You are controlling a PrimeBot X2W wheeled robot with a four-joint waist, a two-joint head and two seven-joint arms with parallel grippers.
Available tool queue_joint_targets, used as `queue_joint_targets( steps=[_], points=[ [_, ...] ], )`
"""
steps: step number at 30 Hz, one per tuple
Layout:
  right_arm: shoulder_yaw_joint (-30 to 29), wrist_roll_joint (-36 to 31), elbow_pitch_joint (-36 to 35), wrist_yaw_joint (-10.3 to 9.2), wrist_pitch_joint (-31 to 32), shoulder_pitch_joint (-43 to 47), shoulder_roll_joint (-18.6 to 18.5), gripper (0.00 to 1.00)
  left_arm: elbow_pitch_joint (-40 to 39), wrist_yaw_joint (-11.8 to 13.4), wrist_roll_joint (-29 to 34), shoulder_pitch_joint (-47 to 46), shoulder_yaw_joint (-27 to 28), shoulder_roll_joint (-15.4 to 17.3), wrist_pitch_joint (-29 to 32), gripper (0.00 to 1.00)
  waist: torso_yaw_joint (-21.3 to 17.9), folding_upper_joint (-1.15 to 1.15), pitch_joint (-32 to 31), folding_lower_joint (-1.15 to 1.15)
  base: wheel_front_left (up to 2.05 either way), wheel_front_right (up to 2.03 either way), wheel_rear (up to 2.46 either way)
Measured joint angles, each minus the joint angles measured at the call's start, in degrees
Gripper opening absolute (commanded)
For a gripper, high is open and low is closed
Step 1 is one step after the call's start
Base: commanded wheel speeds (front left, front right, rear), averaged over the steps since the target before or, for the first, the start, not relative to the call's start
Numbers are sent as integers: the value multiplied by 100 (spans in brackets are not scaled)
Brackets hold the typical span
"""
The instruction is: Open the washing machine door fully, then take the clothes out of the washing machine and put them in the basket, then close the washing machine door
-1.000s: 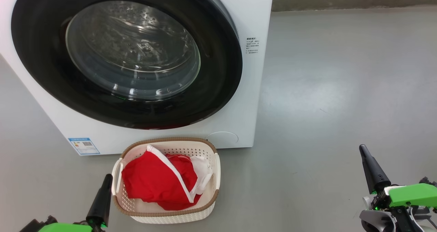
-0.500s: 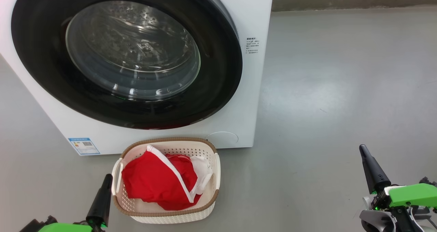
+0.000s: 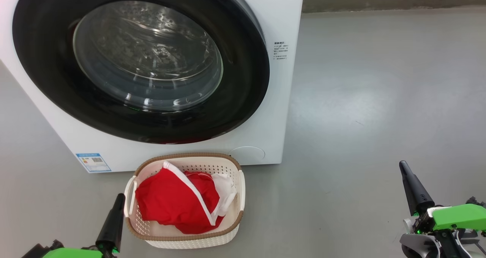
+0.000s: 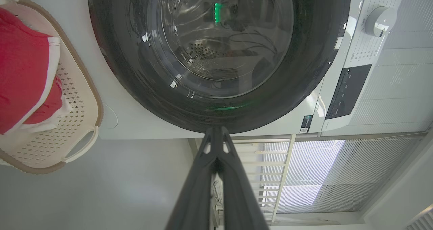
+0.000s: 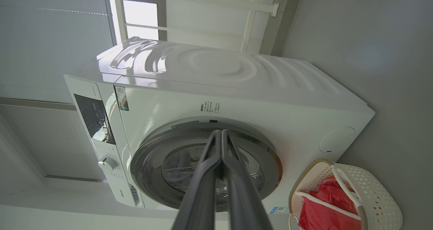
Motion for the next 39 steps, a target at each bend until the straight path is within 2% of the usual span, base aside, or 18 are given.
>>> queue_joint_targets(
  steps=[39],
  points=[
    [-10, -2, 0, 0, 1, 0, 14, 0, 0, 0, 0, 0, 3, -2, 18, 0, 0, 0, 0, 0, 0, 0, 0]
  ],
)
